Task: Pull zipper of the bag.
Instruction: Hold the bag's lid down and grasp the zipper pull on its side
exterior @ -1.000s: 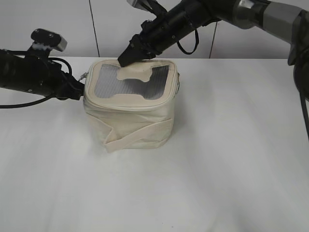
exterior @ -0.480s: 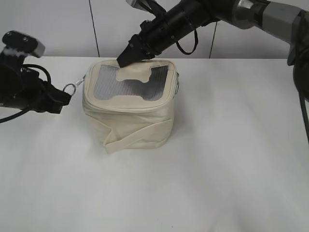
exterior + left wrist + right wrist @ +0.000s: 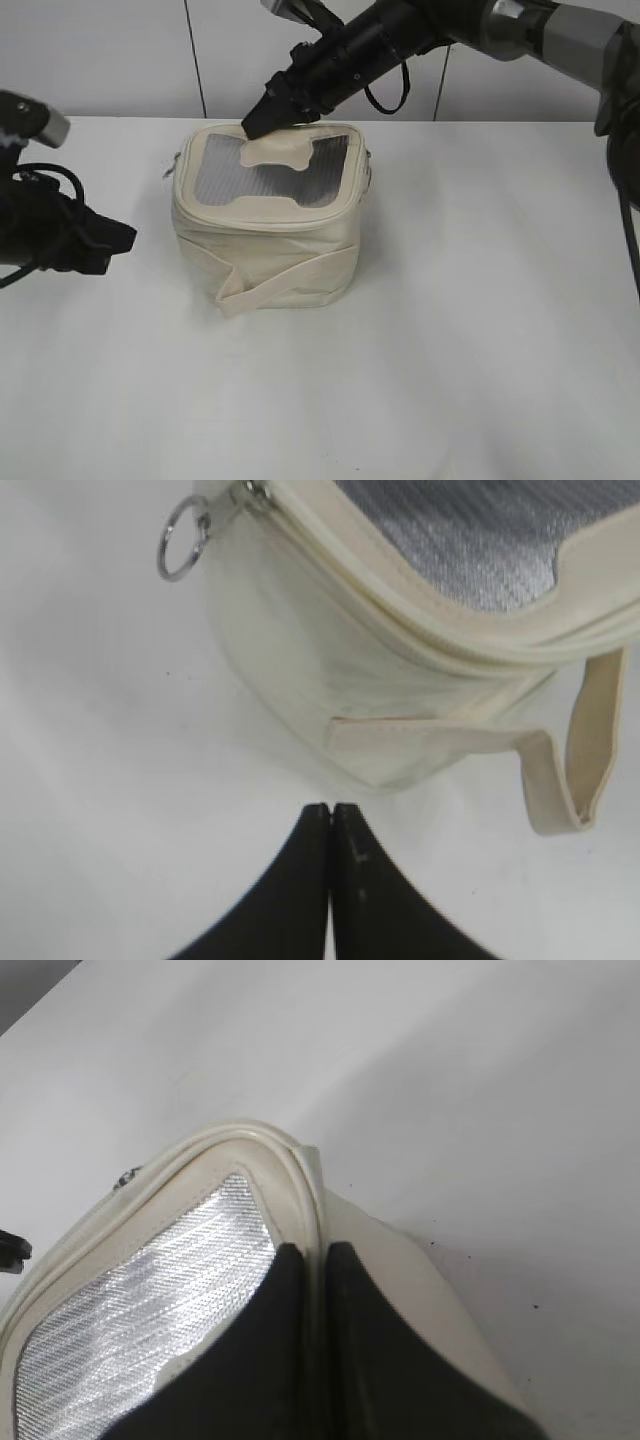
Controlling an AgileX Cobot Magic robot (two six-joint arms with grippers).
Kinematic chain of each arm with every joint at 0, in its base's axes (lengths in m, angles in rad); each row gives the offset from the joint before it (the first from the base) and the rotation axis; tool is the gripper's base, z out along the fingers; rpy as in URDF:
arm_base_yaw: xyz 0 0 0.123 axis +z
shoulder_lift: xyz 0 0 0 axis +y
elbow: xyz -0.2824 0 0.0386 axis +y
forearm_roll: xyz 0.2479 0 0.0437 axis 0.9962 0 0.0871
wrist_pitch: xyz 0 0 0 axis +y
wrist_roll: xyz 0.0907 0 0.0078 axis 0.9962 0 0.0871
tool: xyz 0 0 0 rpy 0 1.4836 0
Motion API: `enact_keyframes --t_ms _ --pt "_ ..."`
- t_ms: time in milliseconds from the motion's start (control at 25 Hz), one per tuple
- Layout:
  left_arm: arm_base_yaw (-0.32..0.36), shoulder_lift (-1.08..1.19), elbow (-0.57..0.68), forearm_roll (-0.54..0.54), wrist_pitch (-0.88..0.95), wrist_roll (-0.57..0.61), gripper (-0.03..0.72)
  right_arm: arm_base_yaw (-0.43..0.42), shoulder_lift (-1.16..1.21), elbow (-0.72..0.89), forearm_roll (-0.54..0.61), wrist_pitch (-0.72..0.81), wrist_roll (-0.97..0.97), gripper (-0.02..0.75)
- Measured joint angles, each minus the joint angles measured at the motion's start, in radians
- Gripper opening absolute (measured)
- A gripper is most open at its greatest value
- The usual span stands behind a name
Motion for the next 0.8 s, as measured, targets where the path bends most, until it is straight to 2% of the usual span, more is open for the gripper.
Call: enact_keyframes --t_ms 80,160,240,320,400,600,800 --pt "-0.017 0.0 0.005 0.004 -0.039 -0.001 0.003 0.0 0.0 0.0 0.001 0.0 0.001 0.044" --pt "-0.024 0.0 0.002 0.004 -0.068 0.026 0.043 0.0 0.0 0.0 0.004 0.0 0.001 0.044" --pt "-0.025 0.001 -0.015 0.004 -0.093 0.067 0.148 0.0 0.0 0.0 0.004 0.0 0.001 0.043" --pt "-0.025 0.016 -0.054 0.003 -0.099 0.089 0.306 0.0 0.0 0.0 0.004 0.0 0.001 0.043" --pt "-0.025 0.058 -0.102 -0.005 -0.098 0.096 0.395 0.0 0.0 0.0 0.004 0.0 0.001 0.043" --pt "-0.025 0.194 -0.246 -0.007 -0.08 0.101 0.418 0.0 0.0 0.0 0.004 0.0 0.001 0.043" --pt "-0.025 0.262 -0.314 -0.005 -0.08 0.103 0.418 0.0 0.0 0.0 0.004 0.0 0.001 0.043"
